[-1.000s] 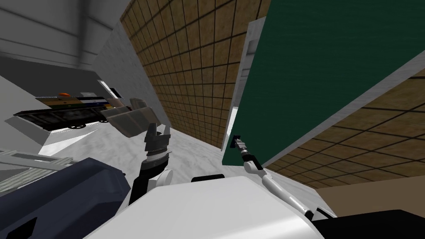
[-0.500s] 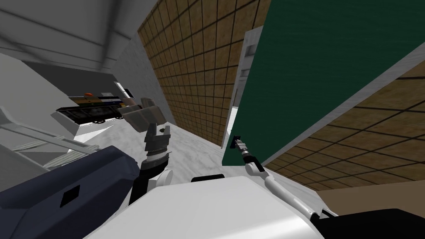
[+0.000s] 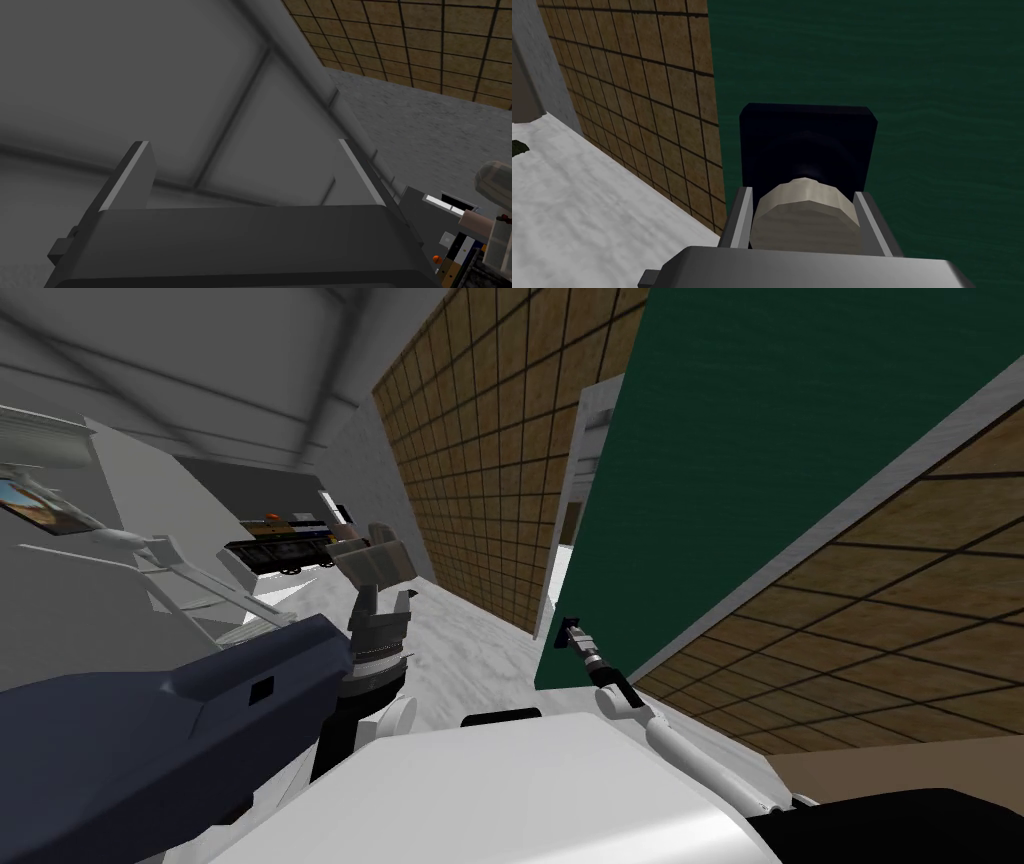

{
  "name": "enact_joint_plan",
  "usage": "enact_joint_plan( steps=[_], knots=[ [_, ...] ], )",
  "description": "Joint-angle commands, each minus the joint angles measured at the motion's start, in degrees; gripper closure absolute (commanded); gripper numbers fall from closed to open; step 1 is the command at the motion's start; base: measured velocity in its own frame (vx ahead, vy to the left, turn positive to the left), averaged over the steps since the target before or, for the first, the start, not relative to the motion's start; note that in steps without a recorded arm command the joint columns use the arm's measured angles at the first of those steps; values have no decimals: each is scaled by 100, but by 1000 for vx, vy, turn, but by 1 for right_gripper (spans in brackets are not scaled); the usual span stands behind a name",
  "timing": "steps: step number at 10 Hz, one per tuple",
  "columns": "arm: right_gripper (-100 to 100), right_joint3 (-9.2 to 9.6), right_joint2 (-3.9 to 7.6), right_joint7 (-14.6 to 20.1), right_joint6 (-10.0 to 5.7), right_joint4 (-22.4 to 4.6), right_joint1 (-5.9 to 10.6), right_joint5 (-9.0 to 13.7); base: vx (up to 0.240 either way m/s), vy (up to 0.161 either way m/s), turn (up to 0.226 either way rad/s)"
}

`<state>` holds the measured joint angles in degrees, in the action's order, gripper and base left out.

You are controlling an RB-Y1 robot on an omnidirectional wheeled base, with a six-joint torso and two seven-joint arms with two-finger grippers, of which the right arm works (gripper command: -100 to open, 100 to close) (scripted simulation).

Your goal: Pull the door open

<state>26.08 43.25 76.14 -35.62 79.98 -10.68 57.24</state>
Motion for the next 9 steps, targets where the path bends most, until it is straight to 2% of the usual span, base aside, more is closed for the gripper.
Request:
enact_joint_plan(
  steps=[1, 2, 3, 5, 9],
  knots=[
    [100, 75, 84, 94, -101, 30, -26, -25, -202, -83, 131],
    [100, 120, 139, 142, -143, 47, -44, -37, -210, -102, 119],
    [100, 104, 102, 107, -95, 32, -42, -30, -96, -44, 41],
    [100, 194, 193, 208, -181, 53, -89, -74, -184, -44, 160],
    [100, 312, 364, 379, -346, 86, -152, -143, -207, -92, 142]
  ],
)
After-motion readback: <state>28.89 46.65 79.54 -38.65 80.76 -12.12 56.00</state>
